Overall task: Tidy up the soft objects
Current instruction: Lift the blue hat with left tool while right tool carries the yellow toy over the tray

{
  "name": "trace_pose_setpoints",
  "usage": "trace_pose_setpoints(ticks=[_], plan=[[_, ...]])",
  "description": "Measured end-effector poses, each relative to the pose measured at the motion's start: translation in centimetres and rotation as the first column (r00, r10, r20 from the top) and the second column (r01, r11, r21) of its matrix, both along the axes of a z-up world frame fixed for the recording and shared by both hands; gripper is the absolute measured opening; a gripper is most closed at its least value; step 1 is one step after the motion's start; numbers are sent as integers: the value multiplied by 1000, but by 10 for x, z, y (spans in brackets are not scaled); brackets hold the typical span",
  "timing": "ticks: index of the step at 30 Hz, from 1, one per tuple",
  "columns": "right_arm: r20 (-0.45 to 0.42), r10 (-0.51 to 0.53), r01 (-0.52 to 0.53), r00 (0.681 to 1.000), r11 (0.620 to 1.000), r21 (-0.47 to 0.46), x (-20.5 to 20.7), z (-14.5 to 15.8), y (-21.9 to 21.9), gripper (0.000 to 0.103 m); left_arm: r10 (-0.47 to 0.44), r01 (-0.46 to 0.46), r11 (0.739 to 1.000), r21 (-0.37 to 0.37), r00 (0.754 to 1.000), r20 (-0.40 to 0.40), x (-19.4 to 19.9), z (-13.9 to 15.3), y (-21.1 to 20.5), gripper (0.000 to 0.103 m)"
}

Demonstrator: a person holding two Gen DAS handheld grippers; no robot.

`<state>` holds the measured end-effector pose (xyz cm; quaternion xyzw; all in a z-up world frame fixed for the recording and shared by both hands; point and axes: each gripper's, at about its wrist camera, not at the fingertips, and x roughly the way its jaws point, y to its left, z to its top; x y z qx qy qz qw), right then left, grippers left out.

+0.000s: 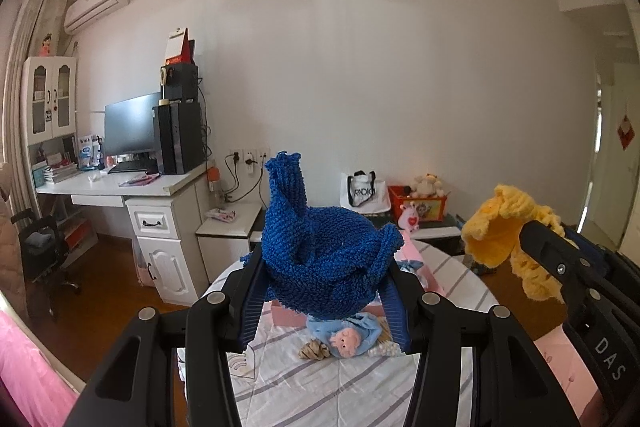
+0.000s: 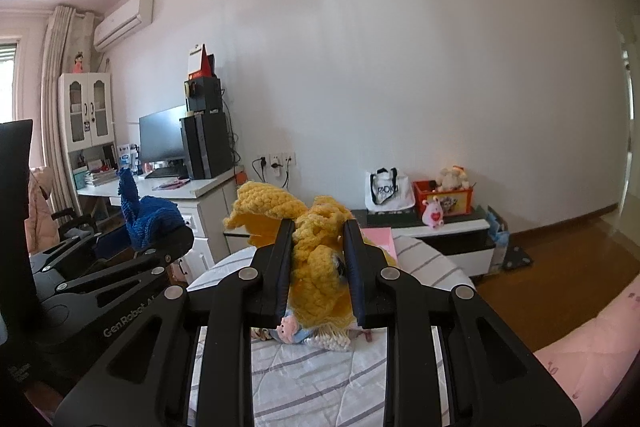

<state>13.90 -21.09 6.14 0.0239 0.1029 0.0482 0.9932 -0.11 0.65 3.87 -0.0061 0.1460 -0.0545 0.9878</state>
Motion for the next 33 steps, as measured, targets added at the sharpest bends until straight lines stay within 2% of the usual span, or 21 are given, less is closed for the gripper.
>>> trace_pose_setpoints(ticks=[5,15,21,28,33], plan=[[3,3,-3,1000,1000,-6,-1,0,2,22,6,-6,1000,-2,1000,10,-21,-10,-3,48],[-8,6,-6,1000,1000,-16,5,-4,1,22,10,-10,1000,-4,1000,11,-30,-13,-9,48],[-19,3,-3,1000,1000,-14,11,-4,0,23,10,-10,1000,-5,1000,3,-24,-11,-17,48],[-32,1,-1,999,1000,-16,20,-8,0,23,7,-7,1000,-5,1000,-14,2,3,-15,48],[-48,-2,2,999,1000,-6,30,-11,1,23,-3,3,1000,-5,999,-35,13,3,-16,48]])
